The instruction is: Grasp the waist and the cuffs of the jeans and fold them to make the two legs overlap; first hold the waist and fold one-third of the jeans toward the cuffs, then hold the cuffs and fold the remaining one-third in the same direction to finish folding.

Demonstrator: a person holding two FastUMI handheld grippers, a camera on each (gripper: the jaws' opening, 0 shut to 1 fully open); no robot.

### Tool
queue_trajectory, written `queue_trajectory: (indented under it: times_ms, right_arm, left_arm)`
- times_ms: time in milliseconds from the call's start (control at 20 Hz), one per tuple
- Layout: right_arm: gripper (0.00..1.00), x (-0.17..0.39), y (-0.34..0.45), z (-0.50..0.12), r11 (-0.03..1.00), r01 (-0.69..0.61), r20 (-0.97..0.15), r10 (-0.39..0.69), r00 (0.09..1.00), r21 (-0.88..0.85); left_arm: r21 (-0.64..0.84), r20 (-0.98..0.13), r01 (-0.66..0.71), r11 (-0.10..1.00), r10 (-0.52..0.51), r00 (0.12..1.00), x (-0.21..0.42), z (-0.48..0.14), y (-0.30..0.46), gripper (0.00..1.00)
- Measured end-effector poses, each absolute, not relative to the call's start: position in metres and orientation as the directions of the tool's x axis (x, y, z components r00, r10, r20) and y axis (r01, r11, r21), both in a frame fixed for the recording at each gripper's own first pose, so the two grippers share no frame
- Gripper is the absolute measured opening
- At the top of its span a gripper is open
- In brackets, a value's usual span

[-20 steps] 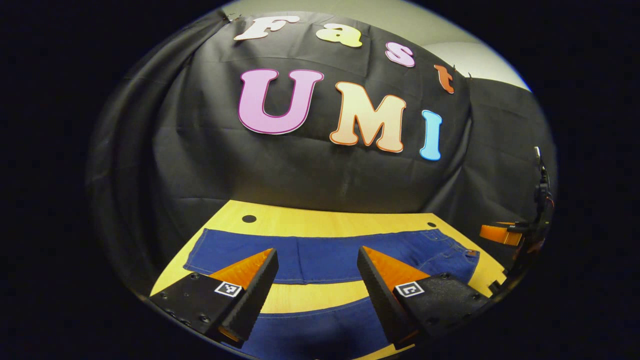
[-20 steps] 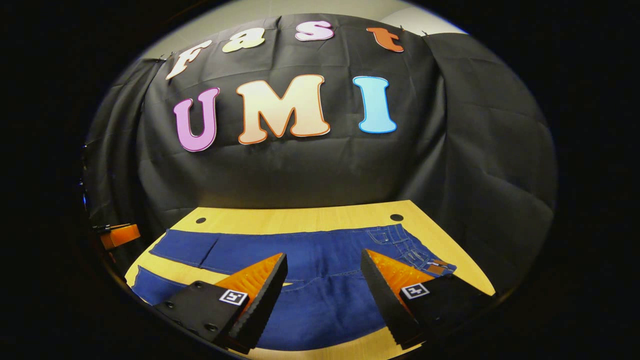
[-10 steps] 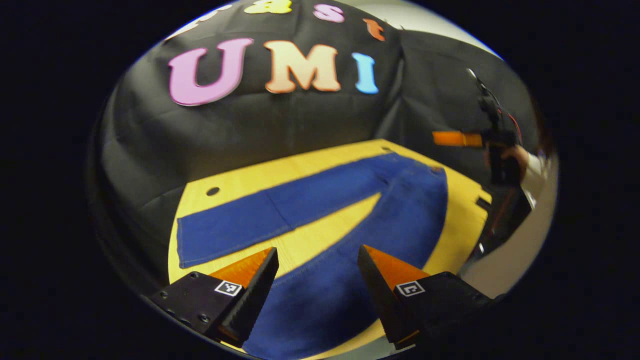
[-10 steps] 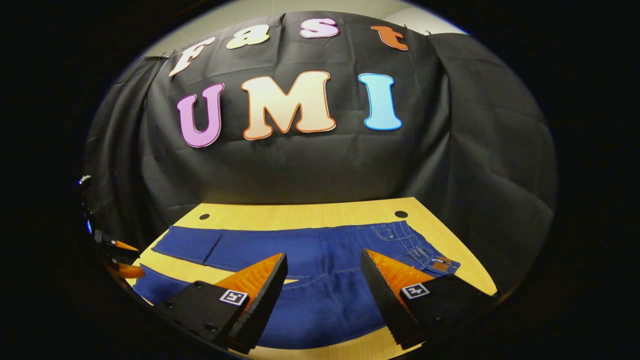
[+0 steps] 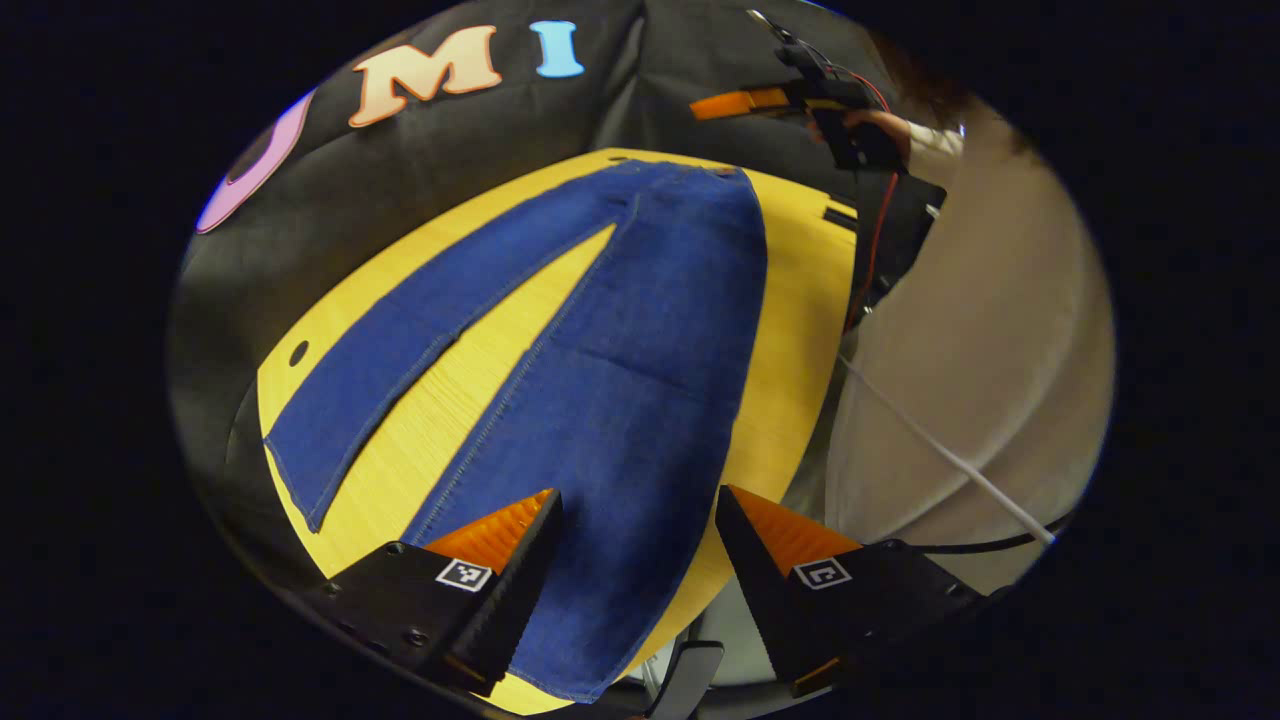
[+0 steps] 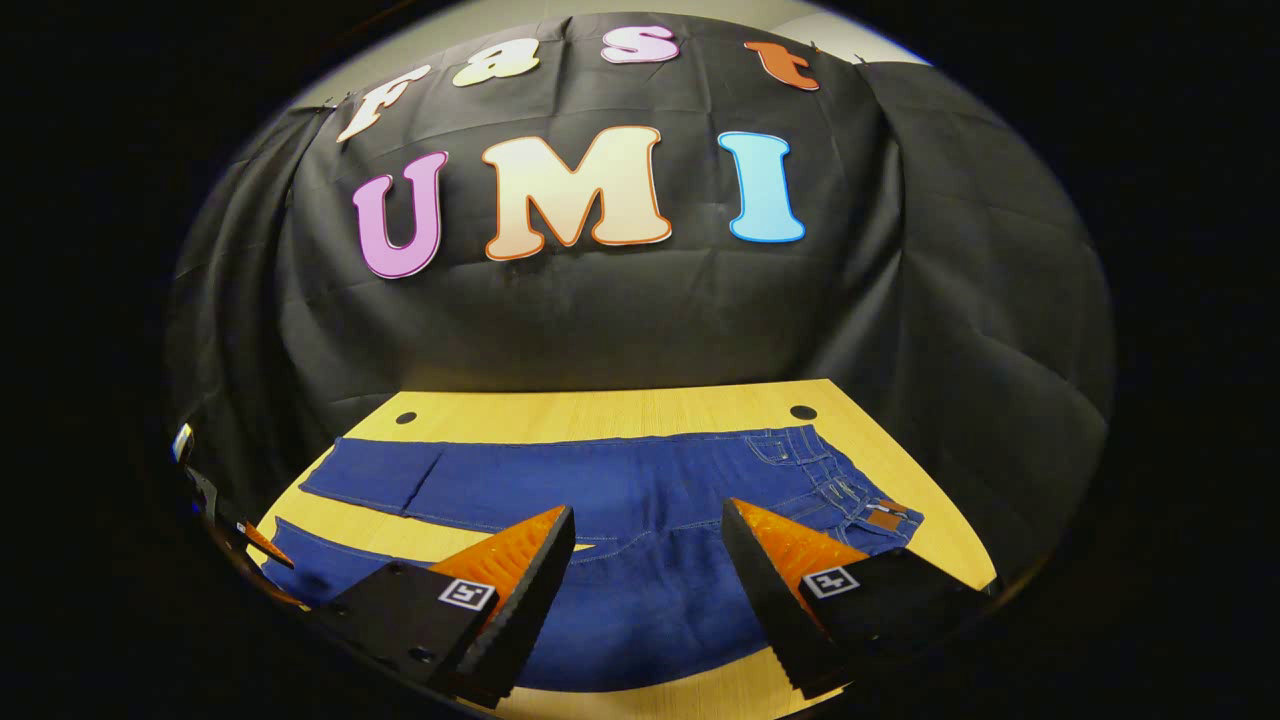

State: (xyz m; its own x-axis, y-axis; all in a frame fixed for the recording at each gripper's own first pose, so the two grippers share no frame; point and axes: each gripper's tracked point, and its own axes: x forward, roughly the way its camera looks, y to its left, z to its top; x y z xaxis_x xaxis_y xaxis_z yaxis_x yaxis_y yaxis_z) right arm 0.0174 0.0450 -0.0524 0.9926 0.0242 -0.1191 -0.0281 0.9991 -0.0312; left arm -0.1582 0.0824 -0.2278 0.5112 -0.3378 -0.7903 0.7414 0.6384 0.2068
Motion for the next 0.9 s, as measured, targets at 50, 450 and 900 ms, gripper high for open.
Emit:
queue_trajectory:
  times_ms: [50, 450, 900]
  right_arm:
    - [0.95, 0.017, 0.045, -0.054, 0.999, -0.031, -0.123, 0.027, 0.992, -0.034]
    - [0.95, 0.013, 0.026, -0.067, 0.999, -0.024, -0.156, 0.016, 0.988, -0.047]
    - [0.95, 0.01, 0.004, -0.071, 0.998, -0.002, -0.175, -0.01, 0.985, -0.069]
  left_arm:
    - [0.192, -0.806, 0.75, 0.633, -0.334, 0.488, -0.163, -0.234, 0.087, 0.93]
    - [0.195, -0.874, 0.76, 0.62, -0.241, 0.422, -0.167, -0.264, 0.115, 0.93]
    - [0.22, -0.889, 0.754, 0.619, -0.19, 0.416, -0.161, -0.277, 0.124, 0.92]
